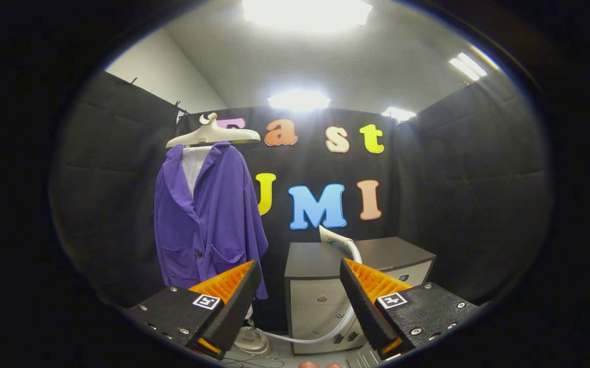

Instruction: Iron the clothes twice with a garment steamer, once on the left side and once on the right side.

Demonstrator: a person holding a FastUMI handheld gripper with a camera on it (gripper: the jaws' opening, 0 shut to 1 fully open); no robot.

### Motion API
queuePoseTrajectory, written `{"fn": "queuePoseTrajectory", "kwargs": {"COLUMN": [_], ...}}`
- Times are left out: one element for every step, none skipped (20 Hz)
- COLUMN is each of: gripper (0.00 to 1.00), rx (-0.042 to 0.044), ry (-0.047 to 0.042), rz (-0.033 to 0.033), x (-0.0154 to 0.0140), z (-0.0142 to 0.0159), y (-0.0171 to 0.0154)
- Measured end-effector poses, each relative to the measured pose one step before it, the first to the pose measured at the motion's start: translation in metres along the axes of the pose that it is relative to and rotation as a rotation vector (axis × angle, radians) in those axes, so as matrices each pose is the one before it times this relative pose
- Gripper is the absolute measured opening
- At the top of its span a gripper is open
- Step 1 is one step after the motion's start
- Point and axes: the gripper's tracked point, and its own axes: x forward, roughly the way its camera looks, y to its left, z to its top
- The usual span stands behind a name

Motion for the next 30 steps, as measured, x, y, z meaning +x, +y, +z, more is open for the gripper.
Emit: {"fn": "queuePoseTrajectory", "kwargs": {"gripper": [0.95,0.95,0.95,0.95,0.95,0.95,0.95,0.95,0.95,0.95,0.95,0.95,0.95,0.95,0.94,0.94,0.94,0.95,0.95,0.95,0.95,0.95,0.95,0.95,0.95,0.95,0.95,0.95,0.95,0.95], "rx": [0.00833,0.00865,0.00815,0.00709,0.00537,0.00599,0.01098,0.01553,0.01766,0.017,0.01662,0.01858,0.02411,0.03153,0.0415,0.04658,0.04553,0.03815,0.03361,0.034,0.03598,0.03818,0.03594,0.03336,0.03198,0.03072,0.0279,0.02927,0.01917,0.01804], "ry": [0.00547,0.00814,0.00737,0.00399,-0.00017,-0.00222,0.00107,0.00165,0.00147,-0.00171,0.00076,0.01459,0.01672,0.01486,0.02096,0.01492,0.01014,0.01397,0.01929,0.02207,0.03125,0.03645,0.03733,0.04041,0.0358,0.03829,0.03569,0.03548,0.03526,0.03419], "rz": [0.02049,0.01192,0.00498,-0.00078,-0.00255,-0.0012,-0.00087,0.00238,0.0035,0.00359,-0.00181,-0.00227,0.01033,0.00983,0.00941,0.02358,0.01553,0.00886,-0.00027,-0.00522,-0.00409,-0.00263,-0.00016,0.00152,0.00176,0.00393,0.00467,0.00361,0.00238,0.00507], "x": [0.0061,0.00573,0.00781,0.0111,0.01076,0.01145,0.0131,0.01439,0.01615,0.01695,0.01917,0.02004,0.01985,0.01801,0.01784,0.01894,0.01888,0.01866,0.0194,0.01864,0.01877,0.01529,0.01544,0.01692,0.01432,0.01533,0.0111,0.01718,0.00765,0.01], "z": [0.00371,0.00159,0.00188,0.00268,0.00324,0.00198,0.00183,0.00101,0.00251,0.00201,0.00397,-0.0006,0.00105,0.0019,0.00101,0.00178,0.00512,0.00305,0.00217,0.00144,0.00123,-0.00286,-0.00208,-0.00479,-0.00239,-0.00434,-0.00288,-0.00354,-0.00349,-0.00376], "y": [0.00018,-0.00226,-0.00631,-0.00898,-0.00774,-0.00692,-0.00759,-0.00709,-0.00753,-0.00972,-0.01026,-0.01166,-0.0085,-0.00838,-0.00968,-0.00741,-0.00847,-0.01268,-0.01511,-0.0151,-0.01424,-0.01472,-0.01255,-0.01035,-0.00977,-0.00793,-0.00693,-0.00691,-0.00584,-0.00648]}}
